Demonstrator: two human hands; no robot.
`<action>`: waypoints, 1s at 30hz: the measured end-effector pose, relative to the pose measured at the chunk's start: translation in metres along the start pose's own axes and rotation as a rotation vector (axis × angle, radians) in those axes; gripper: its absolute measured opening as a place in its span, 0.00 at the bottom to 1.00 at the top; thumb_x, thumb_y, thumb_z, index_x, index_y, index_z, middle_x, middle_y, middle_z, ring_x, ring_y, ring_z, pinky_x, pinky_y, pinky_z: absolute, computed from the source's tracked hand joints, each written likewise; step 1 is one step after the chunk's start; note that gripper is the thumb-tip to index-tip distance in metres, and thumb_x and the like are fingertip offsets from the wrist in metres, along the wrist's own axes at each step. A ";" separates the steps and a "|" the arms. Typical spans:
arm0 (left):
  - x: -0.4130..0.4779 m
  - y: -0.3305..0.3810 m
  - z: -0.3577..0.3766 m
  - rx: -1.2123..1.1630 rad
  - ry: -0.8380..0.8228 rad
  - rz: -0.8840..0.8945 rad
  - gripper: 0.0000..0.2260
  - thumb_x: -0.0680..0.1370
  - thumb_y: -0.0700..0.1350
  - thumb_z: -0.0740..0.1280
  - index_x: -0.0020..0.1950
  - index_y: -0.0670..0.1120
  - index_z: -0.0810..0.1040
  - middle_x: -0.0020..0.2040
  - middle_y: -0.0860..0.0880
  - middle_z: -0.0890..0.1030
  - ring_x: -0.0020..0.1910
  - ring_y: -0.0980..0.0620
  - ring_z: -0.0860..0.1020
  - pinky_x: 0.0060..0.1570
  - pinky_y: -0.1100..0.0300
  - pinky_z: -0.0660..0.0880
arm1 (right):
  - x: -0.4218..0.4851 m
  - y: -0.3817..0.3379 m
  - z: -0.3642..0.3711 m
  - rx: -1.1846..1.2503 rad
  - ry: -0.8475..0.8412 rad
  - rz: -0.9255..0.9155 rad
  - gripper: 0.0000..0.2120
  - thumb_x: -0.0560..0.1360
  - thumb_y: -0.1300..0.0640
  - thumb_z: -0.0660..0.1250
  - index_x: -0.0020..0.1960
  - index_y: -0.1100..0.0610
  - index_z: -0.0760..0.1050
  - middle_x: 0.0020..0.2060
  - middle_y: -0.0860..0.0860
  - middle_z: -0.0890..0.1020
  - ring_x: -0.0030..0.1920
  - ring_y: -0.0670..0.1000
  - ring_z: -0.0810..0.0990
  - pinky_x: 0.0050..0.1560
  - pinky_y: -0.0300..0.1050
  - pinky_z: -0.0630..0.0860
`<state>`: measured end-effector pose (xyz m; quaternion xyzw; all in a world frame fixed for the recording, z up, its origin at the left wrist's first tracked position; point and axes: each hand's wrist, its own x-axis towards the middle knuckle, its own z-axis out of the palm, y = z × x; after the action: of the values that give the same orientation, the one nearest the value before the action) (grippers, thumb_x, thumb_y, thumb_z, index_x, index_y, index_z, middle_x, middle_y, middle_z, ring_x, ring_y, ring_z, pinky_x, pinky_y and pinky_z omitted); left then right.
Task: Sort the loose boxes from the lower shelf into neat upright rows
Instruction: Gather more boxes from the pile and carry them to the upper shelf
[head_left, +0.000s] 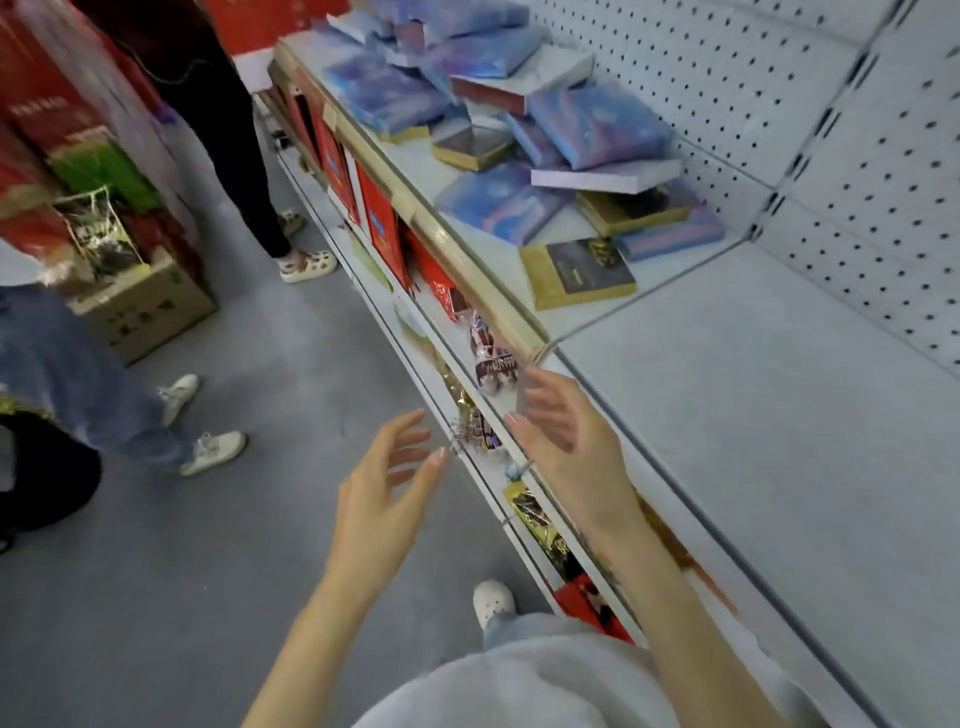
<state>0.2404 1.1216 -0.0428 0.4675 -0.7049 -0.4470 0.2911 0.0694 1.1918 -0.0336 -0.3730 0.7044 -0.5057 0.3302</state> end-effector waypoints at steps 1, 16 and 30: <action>0.020 0.000 -0.004 0.001 0.005 0.004 0.14 0.76 0.46 0.68 0.60 0.57 0.74 0.51 0.61 0.79 0.49 0.66 0.78 0.47 0.76 0.71 | 0.020 -0.008 0.004 -0.004 -0.003 -0.012 0.22 0.75 0.46 0.69 0.68 0.41 0.68 0.60 0.38 0.76 0.60 0.38 0.75 0.58 0.34 0.73; 0.292 0.002 0.011 -0.076 -0.438 0.144 0.13 0.76 0.47 0.68 0.60 0.56 0.75 0.54 0.57 0.80 0.52 0.60 0.78 0.54 0.57 0.77 | 0.215 0.008 -0.022 -0.325 0.704 0.262 0.23 0.72 0.47 0.72 0.64 0.48 0.72 0.59 0.46 0.75 0.63 0.51 0.70 0.58 0.39 0.66; 0.412 -0.006 0.059 0.523 -0.756 0.742 0.27 0.75 0.62 0.55 0.68 0.48 0.74 0.71 0.46 0.71 0.71 0.45 0.67 0.70 0.51 0.58 | 0.230 0.012 -0.015 -0.517 0.774 0.707 0.46 0.64 0.37 0.75 0.74 0.53 0.61 0.66 0.55 0.70 0.67 0.57 0.65 0.66 0.53 0.63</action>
<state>0.0312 0.7628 -0.0765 0.0540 -0.9630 -0.2620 0.0316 -0.0612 1.0041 -0.0615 0.0282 0.9560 -0.2760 0.0957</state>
